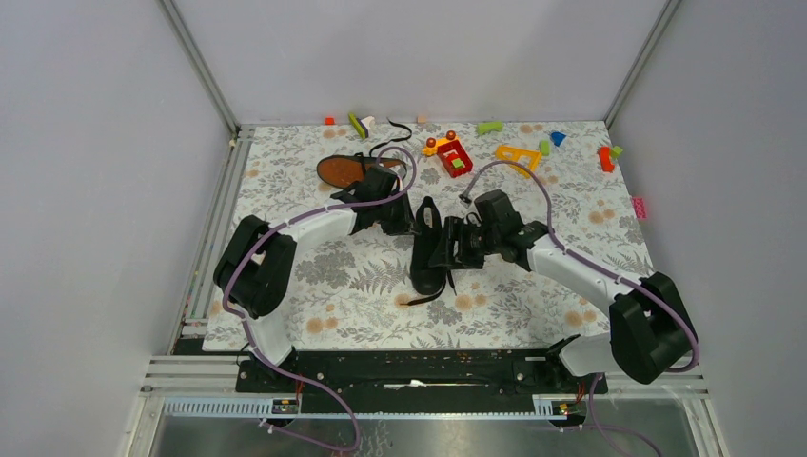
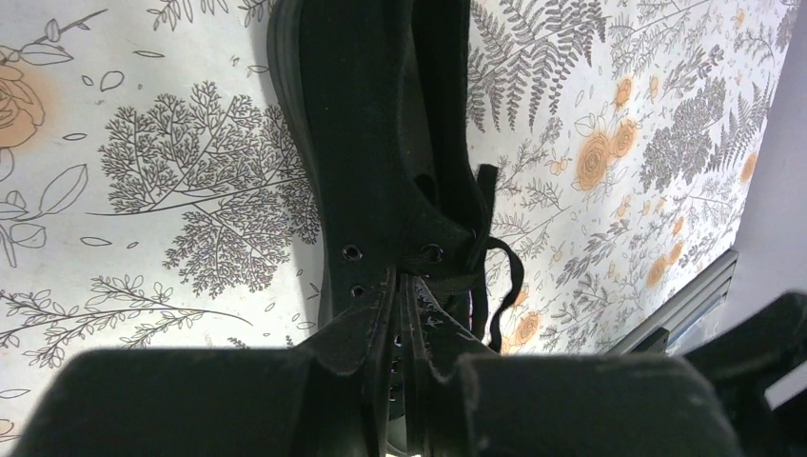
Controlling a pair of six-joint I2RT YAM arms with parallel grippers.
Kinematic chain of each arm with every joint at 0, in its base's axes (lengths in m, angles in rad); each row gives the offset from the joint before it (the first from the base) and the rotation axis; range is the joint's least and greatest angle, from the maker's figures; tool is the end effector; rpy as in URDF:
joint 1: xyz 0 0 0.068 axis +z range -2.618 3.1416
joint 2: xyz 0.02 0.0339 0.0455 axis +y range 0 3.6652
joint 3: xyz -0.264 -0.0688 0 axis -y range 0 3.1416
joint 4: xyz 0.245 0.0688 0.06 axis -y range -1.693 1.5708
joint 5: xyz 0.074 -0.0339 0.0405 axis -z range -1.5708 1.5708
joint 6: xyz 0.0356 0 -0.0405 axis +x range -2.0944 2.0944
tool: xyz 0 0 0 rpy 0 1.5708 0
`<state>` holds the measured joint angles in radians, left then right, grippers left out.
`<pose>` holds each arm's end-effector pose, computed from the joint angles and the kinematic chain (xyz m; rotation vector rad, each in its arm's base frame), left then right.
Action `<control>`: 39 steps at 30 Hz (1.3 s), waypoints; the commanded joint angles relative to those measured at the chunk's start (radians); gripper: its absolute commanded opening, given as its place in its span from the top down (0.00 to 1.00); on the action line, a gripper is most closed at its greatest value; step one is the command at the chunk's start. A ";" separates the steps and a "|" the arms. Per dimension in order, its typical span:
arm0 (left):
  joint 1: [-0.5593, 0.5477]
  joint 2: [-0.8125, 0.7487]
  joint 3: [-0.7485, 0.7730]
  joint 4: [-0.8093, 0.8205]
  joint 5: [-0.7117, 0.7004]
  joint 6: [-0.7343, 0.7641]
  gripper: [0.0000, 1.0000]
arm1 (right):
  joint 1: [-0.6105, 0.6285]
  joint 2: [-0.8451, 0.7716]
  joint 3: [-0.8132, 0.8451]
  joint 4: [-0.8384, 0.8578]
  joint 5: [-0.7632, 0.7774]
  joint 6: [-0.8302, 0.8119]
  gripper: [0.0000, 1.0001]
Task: Tie the shoes
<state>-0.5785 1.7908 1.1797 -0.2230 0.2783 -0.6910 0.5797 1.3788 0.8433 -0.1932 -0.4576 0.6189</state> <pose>0.3174 -0.2189 0.1995 -0.0058 2.5721 -0.8774 0.2340 0.1720 0.2287 -0.2090 2.4735 1.0984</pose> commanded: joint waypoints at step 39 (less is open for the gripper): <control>0.020 -0.060 -0.005 0.061 0.119 0.026 0.92 | 0.097 0.245 0.021 -0.107 0.432 -0.223 0.56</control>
<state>-0.5697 1.7859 1.1786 -0.2134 0.3580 -0.6773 0.6453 1.5917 0.8387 -0.2794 -0.0853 0.4099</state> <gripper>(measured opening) 0.087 0.448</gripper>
